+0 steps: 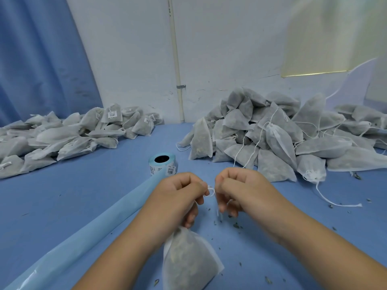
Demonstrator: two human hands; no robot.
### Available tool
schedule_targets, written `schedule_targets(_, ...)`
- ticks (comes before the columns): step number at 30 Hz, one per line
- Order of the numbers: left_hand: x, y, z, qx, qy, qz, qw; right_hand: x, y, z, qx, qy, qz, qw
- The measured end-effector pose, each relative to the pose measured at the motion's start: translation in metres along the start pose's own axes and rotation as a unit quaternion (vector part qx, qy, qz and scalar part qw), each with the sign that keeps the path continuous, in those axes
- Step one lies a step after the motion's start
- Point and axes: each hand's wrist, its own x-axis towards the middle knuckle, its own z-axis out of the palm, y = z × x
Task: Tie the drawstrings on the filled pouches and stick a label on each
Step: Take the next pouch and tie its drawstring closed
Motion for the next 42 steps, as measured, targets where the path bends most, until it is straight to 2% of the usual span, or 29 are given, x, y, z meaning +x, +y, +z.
schedule_targets(3, 0.0, -0.001, 0.0, 0.016, 0.009, 0.006, 1.0, 0.0, 0.0, 0.001, 0.027, 0.006, -0.021, 0.999)
schedule_targets(7, 0.0, -0.004, 0.0, 0.035, 0.036, 0.021, 0.998, -0.001, 0.0, 0.003, 0.008, 0.025, -0.029, 0.999)
schedule_targets(10, -0.001, -0.003, 0.003, 0.062, 0.062, 0.036, 0.995, -0.002, 0.001, 0.003, -0.044, 0.06, -0.045, 0.996)
schedule_targets(14, -0.003, -0.003, 0.005, 0.104, 0.078, 0.071, 0.989, -0.004, 0.002, 0.007, -0.133, 0.095, -0.122, 0.979)
schedule_targets(17, -0.005, -0.004, 0.006, 0.205, 0.105, 0.15, 0.962, -0.004, 0.003, 0.009, -0.184, 0.095, -0.135, 0.969)
schedule_targets(21, -0.006, -0.004, 0.006, 0.295, 0.157, 0.223, 0.916, -0.003, 0.002, 0.007, -0.151, 0.069, -0.088, 0.982)
schedule_targets(23, -0.005, -0.004, 0.006, 0.274, 0.163, 0.217, 0.923, -0.003, 0.0, 0.005, -0.124, 0.048, -0.064, 0.989)
schedule_targets(25, -0.005, -0.003, 0.005, 0.229, 0.151, 0.183, 0.944, -0.003, -0.001, 0.003, -0.099, 0.037, -0.044, 0.993)
schedule_targets(29, -0.004, -0.001, 0.005, 0.17, 0.131, 0.11, 0.97, -0.002, -0.001, 0.003, -0.09, 0.049, -0.028, 0.994)
schedule_targets(38, -0.004, 0.003, 0.005, 0.016, 0.044, -0.027, 0.999, -0.005, 0.003, 0.011, -0.102, 0.085, -0.112, 0.985)
schedule_targets(42, -0.004, 0.002, 0.007, -0.089, 0.036, -0.051, 0.994, -0.005, 0.006, 0.014, -0.126, 0.148, -0.152, 0.969)
